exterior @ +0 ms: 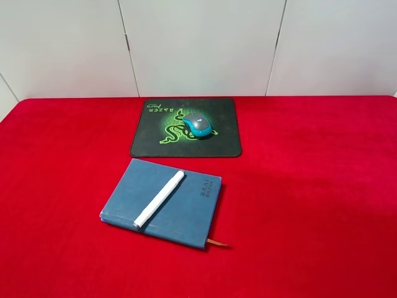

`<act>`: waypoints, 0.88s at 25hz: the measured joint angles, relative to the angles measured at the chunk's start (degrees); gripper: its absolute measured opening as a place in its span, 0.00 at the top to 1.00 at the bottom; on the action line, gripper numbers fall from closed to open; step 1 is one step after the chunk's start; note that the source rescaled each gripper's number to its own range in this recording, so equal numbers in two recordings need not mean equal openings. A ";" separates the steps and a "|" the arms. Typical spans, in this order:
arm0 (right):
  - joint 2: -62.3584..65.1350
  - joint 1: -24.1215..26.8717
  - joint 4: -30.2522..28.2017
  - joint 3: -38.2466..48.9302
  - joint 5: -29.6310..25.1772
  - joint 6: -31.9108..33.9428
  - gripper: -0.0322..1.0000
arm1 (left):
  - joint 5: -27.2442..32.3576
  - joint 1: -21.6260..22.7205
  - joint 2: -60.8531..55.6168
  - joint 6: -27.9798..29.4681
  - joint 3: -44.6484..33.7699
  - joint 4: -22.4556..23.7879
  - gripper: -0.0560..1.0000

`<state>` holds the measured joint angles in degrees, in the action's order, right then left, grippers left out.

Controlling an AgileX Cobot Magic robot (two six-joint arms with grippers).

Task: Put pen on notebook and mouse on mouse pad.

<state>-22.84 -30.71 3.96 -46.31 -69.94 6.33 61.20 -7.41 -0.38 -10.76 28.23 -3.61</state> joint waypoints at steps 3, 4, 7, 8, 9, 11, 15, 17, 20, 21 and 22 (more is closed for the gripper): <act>4.14 2.13 0.00 2.15 0.00 0.00 0.00 | 0.00 0.00 0.00 0.00 0.00 0.00 0.03; 5.73 3.72 0.00 2.87 0.00 -0.08 0.00 | 0.00 0.00 0.00 0.00 0.00 0.00 0.03; 10.53 9.10 -0.05 5.27 0.00 -1.87 0.00 | 0.00 0.00 0.00 0.00 0.00 0.00 0.03; 12.29 10.88 -0.05 6.21 0.00 -2.84 0.00 | 0.00 0.00 0.00 0.00 0.00 0.00 0.03; 14.05 12.28 -0.11 7.14 0.00 -3.99 0.00 | 0.00 0.00 0.00 0.00 0.00 0.00 0.03; 17.05 15.47 -0.11 8.88 0.29 -6.33 0.00 | 0.00 0.00 0.00 0.00 0.00 0.00 0.03; 21.74 20.97 -0.15 12.54 4.08 -7.73 0.00 | 0.00 0.00 0.00 0.00 0.00 0.00 0.03; 22.90 23.56 -0.18 14.60 6.47 -7.74 0.00 | 0.00 0.00 0.00 0.00 0.00 0.00 0.03; 23.13 27.26 -0.37 17.49 9.64 -7.99 0.00 | 0.00 0.00 0.00 0.00 0.00 0.00 0.03; 23.13 28.49 -0.42 17.77 10.00 -8.07 0.00 | 0.00 0.00 0.00 0.00 0.00 0.00 0.03; 23.13 29.66 -0.42 17.91 10.39 -8.15 0.00 | 0.00 0.00 0.00 0.00 0.00 0.00 0.03</act>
<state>0.29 -1.04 3.54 -28.40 -59.54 -1.81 61.20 -7.41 -0.38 -10.76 28.23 -3.61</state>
